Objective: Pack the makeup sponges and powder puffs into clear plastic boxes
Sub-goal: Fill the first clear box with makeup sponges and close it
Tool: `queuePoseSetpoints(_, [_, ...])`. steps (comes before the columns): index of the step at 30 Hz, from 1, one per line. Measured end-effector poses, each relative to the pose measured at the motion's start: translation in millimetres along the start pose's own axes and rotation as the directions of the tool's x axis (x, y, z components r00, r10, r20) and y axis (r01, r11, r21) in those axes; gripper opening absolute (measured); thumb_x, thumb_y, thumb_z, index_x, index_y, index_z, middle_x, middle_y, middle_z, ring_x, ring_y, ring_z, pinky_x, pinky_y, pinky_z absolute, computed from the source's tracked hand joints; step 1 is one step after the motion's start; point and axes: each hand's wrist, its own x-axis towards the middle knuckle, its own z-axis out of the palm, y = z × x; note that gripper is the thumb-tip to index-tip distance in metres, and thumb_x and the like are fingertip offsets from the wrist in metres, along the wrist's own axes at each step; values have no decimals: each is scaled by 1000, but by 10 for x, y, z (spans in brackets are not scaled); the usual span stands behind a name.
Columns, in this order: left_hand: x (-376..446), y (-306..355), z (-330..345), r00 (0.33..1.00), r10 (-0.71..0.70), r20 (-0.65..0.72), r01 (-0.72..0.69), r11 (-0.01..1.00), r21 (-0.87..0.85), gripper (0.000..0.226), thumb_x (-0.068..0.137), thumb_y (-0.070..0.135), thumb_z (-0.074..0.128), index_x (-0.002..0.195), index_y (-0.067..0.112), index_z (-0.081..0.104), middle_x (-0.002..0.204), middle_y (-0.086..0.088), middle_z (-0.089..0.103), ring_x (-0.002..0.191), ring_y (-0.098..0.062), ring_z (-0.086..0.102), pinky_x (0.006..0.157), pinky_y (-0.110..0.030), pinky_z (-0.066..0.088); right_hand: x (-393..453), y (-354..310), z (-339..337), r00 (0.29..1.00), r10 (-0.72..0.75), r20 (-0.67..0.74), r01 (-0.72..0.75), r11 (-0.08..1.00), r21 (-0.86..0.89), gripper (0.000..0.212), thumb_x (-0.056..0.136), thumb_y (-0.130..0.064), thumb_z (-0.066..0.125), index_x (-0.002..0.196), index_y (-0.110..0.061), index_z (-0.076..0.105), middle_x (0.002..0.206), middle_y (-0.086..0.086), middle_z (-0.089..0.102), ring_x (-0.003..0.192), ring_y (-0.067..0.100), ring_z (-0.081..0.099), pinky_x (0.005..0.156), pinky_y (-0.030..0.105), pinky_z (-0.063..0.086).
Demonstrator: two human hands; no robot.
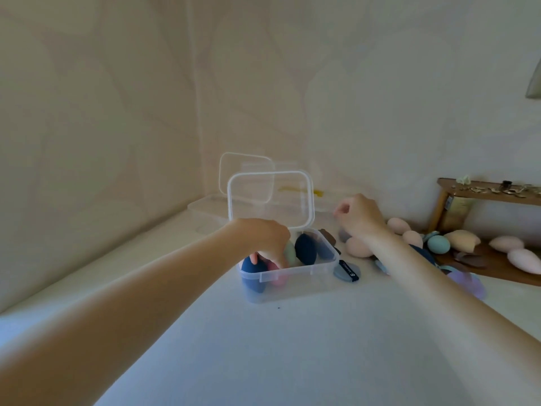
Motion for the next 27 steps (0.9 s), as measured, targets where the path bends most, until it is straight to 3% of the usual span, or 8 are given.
queuePoseSetpoints(4, [66,-8,15,999,-38,26,37,998,51,29,82,40,67,75,16,54,74,2,54,59,-12,57,73,-24,52,20,364,233,967,97,235,-11,940,-342,20,93,-7,43,97,-8,63,101,10,61,92,27,56,72,30,43])
queuePoseSetpoints(9, [98,-11,20,999,-36,33,35,998,47,31,81,42,68,75,17,51,72,4,51,58,-10,54,65,-20,50,-2,486,371,983,54,173,42,859,-510,28,93,-4,44,117,-12,56,130,14,45,123,34,40,96,37,38])
queuePoseSetpoints(12, [101,-28,15,998,-45,39,44,999,31,35,80,42,69,65,18,48,72,3,51,58,-10,53,58,-16,48,-13,490,336,997,-41,59,63,902,-426,22,89,0,48,103,-13,61,124,12,43,115,33,43,95,36,38])
queuePoseSetpoints(15, [93,-54,-7,997,-51,49,51,999,4,36,81,41,68,62,19,46,72,3,50,56,-9,51,52,-13,44,-6,325,196,996,-72,-44,71,997,-18,13,85,1,51,90,-12,54,111,9,39,95,30,51,79,32,45])
queuePoseSetpoints(18, [83,-61,-8,997,-44,62,45,999,-15,35,81,41,68,64,18,48,72,3,50,56,-9,50,52,-12,44,-15,34,6,981,-155,115,95,908,408,21,85,0,54,83,-20,47,104,5,48,77,26,57,49,23,46])
queuePoseSetpoints(20, [80,-62,5,998,-37,60,38,999,-24,31,81,42,68,74,16,51,72,4,49,56,-7,50,50,-12,41,-54,-140,-65,927,-244,285,79,870,487,25,85,-3,60,88,-23,45,97,3,55,66,19,61,40,17,42])
queuePoseSetpoints(24, [45,-64,35,1000,-24,21,24,999,-30,35,83,43,65,99,13,55,71,5,47,54,-5,48,49,-12,37,-121,-305,-21,742,-236,628,212,970,115,26,79,-10,70,100,-16,55,93,5,64,62,11,57,56,20,46])
queuePoseSetpoints(27, [12,-71,54,1000,-11,-12,11,1000,-16,36,84,40,64,102,10,56,69,6,47,53,-5,47,48,-13,36,-183,-345,51,699,-215,682,310,950,-19,29,78,-5,64,104,-17,66,90,1,63,68,14,54,56,19,43])
